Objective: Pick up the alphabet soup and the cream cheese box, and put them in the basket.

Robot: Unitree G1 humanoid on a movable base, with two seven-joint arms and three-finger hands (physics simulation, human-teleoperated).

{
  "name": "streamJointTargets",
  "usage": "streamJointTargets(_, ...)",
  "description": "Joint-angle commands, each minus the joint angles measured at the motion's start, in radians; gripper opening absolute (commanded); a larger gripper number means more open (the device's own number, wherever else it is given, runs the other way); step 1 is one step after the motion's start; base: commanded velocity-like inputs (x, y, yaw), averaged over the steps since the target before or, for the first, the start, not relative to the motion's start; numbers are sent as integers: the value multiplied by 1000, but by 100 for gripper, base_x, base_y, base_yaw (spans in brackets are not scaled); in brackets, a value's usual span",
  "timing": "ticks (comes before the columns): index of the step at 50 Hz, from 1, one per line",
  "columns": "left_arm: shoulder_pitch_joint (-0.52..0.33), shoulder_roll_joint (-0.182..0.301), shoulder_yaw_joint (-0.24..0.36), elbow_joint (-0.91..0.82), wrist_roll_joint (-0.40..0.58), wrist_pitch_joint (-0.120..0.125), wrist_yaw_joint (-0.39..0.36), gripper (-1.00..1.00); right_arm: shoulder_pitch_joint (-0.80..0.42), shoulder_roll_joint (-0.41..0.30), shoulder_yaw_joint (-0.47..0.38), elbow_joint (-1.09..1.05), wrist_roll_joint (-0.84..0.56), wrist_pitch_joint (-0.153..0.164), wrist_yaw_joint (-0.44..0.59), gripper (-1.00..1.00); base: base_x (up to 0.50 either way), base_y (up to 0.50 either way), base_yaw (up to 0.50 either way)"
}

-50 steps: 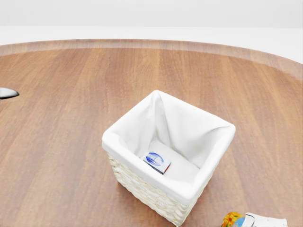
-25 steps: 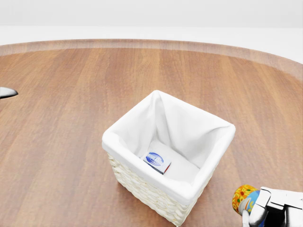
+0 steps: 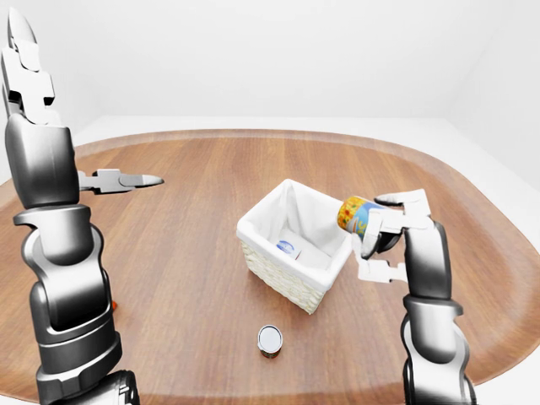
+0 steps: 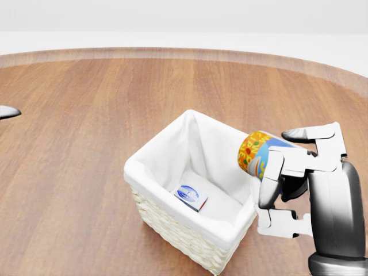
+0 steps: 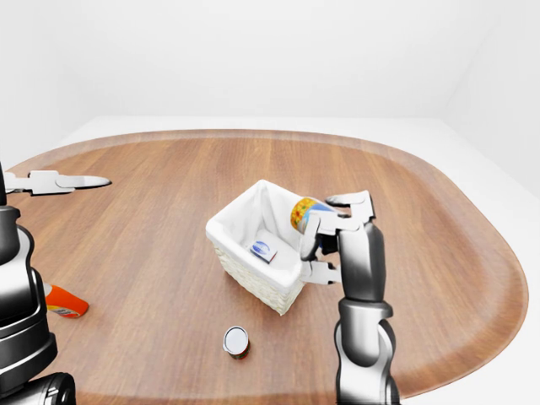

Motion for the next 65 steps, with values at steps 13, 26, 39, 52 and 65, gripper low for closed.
streamJointTargets(13, 0, -1, -3, 9, 3, 0, -2, 100, -388, -36, 85, 175, -157, 0, 106, -100, 0, 0, 0)
streamJointTargets(26, -3, 2, 0, 9, -1, 0, 8, 100, -598, -54, 104, 406, -415, 0, 337, -100, 0, 0, 0)
streamJointTargets(39, -7, 3, 1, -5, -2, 0, -1, 100, -702, -31, 89, 558, -621, 0, 514, -100, 0, 0, 0)
streamJointTargets(52, -5, 4, 3, -7, -11, 0, -2, 100, -756, -44, 62, 644, -768, 0, 689, -100, 0, 0, 0)
streamJointTargets(65, -5, 4, 3, -9, -11, 0, -3, 100, -866, -35, 49, 836, -816, 0, 689, -100, 0, 0, 0)
